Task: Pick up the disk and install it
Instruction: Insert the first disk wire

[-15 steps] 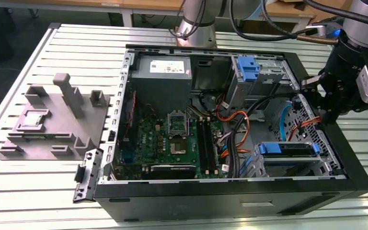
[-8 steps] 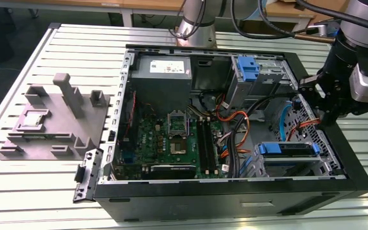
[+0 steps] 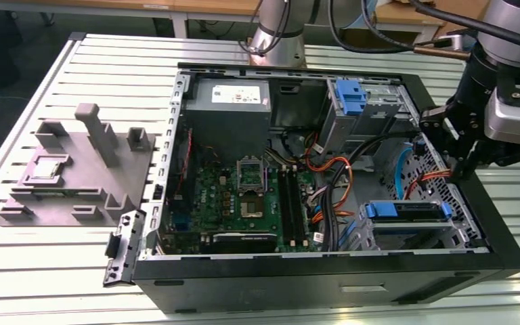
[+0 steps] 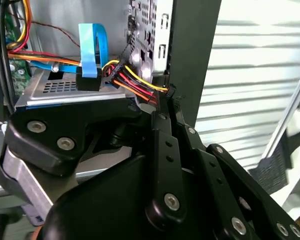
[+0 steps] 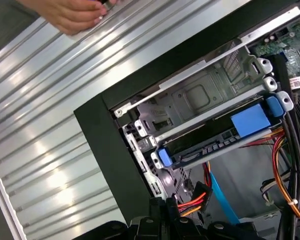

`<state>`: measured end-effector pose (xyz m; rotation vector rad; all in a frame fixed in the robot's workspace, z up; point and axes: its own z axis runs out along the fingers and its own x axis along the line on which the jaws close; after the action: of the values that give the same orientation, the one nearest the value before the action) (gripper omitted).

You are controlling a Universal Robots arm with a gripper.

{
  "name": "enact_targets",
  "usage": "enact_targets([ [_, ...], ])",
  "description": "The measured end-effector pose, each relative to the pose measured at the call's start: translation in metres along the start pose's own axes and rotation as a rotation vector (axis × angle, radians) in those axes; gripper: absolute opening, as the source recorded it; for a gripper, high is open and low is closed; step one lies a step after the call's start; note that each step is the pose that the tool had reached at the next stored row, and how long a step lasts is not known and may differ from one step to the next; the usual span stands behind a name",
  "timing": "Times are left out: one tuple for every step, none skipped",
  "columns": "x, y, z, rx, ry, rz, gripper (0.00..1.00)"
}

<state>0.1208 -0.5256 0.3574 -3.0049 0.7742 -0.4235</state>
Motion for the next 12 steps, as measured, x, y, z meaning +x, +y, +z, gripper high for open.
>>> enact_targets([
  [0.0,0.0,0.0,-0.0046,0.0013,0.017,0.16],
  [0.0,0.0,0.0,-0.0092,0.0027,0.035,0.16],
  [-0.0001,0.0001,0.0,-0.0132,0.0041,0.049,0.16],
  [-0.0013,0.0007,-0.0004,-0.0151,0.0048,0.052,0.16],
  [-0.0029,0.0016,-0.0009,-0.0156,0.005,0.052,0.16],
  [-0.0043,0.0024,-0.0013,-0.0158,0.0051,0.052,0.16],
  [-0.0058,0.0033,-0.0018,-0.016,0.0052,0.052,0.16],
  [-0.0062,0.0035,-0.0019,-0.0164,0.0054,0.055,0.16],
  [-0.0062,0.0035,-0.0018,-0.0186,0.006,0.063,0.16],
  [-0.0062,0.0035,-0.0019,-0.0232,0.0074,0.079,0.16],
  [-0.0063,0.0035,-0.0019,-0.0277,0.0087,0.097,0.16],
  [-0.0063,0.0035,-0.0019,-0.0323,0.01,0.114,0.16],
])
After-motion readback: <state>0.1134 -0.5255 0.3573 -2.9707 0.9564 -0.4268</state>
